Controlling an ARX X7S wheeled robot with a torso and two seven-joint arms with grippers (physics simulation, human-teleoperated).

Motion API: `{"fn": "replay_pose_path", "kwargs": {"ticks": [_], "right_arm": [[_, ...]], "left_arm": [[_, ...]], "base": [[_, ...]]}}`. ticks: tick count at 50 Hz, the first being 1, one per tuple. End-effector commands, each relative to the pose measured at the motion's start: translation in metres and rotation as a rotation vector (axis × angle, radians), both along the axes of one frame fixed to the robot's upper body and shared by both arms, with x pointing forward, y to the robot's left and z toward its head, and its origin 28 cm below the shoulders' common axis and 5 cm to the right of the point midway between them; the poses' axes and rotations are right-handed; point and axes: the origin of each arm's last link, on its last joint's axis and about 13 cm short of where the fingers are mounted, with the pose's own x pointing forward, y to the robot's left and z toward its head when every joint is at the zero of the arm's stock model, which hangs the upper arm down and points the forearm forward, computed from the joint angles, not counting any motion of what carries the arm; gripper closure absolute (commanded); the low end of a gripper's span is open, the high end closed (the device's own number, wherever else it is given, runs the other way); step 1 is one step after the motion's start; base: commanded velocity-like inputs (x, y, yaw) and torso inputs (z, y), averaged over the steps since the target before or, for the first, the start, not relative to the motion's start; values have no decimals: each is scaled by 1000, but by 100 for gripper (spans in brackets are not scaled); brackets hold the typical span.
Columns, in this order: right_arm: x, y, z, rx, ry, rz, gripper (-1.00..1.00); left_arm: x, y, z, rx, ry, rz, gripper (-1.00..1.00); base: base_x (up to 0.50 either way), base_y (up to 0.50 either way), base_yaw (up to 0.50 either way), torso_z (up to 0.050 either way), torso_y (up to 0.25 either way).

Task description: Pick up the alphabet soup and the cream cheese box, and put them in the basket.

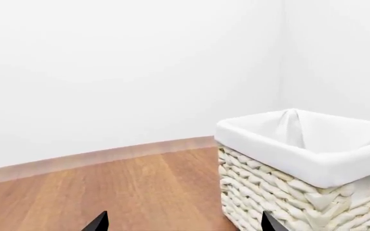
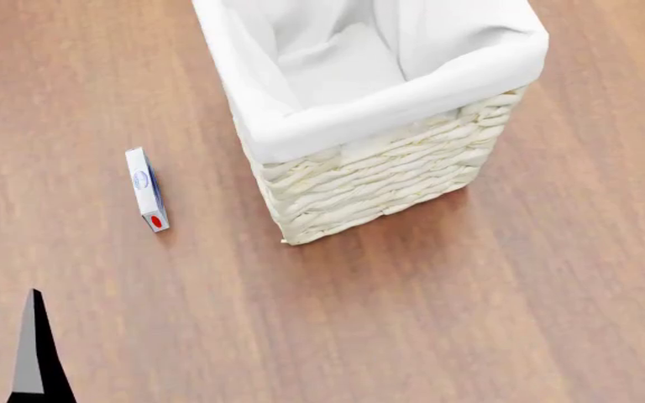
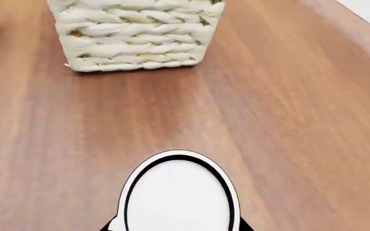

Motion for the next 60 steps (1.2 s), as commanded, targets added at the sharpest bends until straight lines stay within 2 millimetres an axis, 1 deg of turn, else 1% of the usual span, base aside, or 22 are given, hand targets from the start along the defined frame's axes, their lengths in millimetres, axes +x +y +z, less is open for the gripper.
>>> {"fn": "replay_pose_path", "kwargs": {"ticks": [1, 7, 8, 13, 15, 17, 20, 22, 24, 25, 29, 31, 33, 39, 40, 41, 42, 44, 47, 52, 55, 60], "right_arm": [[1, -10, 40, -95, -298, -45, 100], [0, -9, 62, -115, -486, -9, 100], [-1, -8, 70, -112, -546, 0, 100], [11, -9, 93, -121, -710, 49, 100], [17, -10, 102, -153, -744, 66, 100], [21, -12, 106, -217, -726, 54, 100], [24, -11, 121, -224, -664, 83, 100], [28, -7, 136, -226, -713, 112, 100], [36, -4, 167, -278, -857, 129, 100], [37, -3, 189, -285, -953, 140, 100], [49, -4, 228, -274, -1023, 188, 100], [57, -4, 238, -246, -1011, 210, 100], [75, -5, 252, -220, -984, 241, 100], [112, -8, 283, -121, -875, 308, 100], [118, -8, 286, -119, -859, 315, 100], [124, -7, 289, -46, -766, 382, 100], [131, -7, 291, -76, -760, 355, 100], [144, -7, 294, -58, -675, 375, 100], [154, -6, 302, -29, -571, 407, 100], [166, -3, 299, -8, -425, 441, 100], [169, -4, 297, 13, -397, 427, 100], [176, -7, 304, 24, -358, 406, 100]], "left_arm": [[-1, 0, -1, 6, 2, 3, -100], [0, 0, -1, 5, 2, 4, -100], [0, 0, -1, 6, 2, 2, -100], [-1, -2, 1, -2, -6, -11, -100], [0, -2, 2, -1, -8, -15, -100], [0, -3, 3, -1, -11, -20, -100], [-1, -2, 3, 1, -14, -22, -100], [-2, -2, 4, 2, -16, -22, -100], [-2, -2, 5, 2, -18, -23, -100], [-3, -2, 6, 2, -20, -24, -100], [-3, -3, 6, 3, -25, -32, -100], [-2, -3, 6, 1, -24, -36, -100], [-2, -5, 6, 4, -26, -47, -100], [-2, -6, 7, 5, -28, -55, -100], [-2, -6, 7, 3, -28, -55, -100], [-2, -6, 7, 4, -28, -55, -100], [-2, -6, 6, 4, -27, -56, -100], [-1, -6, 6, 4, -28, -58, -100], [-2, -6, 7, 3, -31, -63, -100], [-3, -7, 6, 1, -31, -63, -100], [-3, -7, 7, 0, -34, -64, -100], [-3, -6, 7, 7, -39, -62, -100]], "base": [[0, 0, 0, 0, 0], [0, 0, 0, 0, 0], [0, 0, 0, 0, 0], [0, 0, 1, 0, 0], [0, 0, 0, 0, 0], [0, 0, 0, 0, 0], [0, 0, 0, 0, 0], [0, 0, 0, 0, 0], [0, 0, 0, 0, 0], [0, 0, 0, 0, 0], [0, 0, 0, 0, 0], [0, 0, 0, 0, 0], [0, 0, 0, 0, 0], [0, 0, 0, 0, 0], [0, 0, 0, 0, 0], [0, 0, 0, 0, 0], [0, 0, 0, 0, 0], [0, 0, 0, 0, 0], [0, 0, 0, 0, 0], [0, 0, 0, 0, 0], [0, 0, 0, 0, 0], [0, 0, 0, 0, 0]]}}
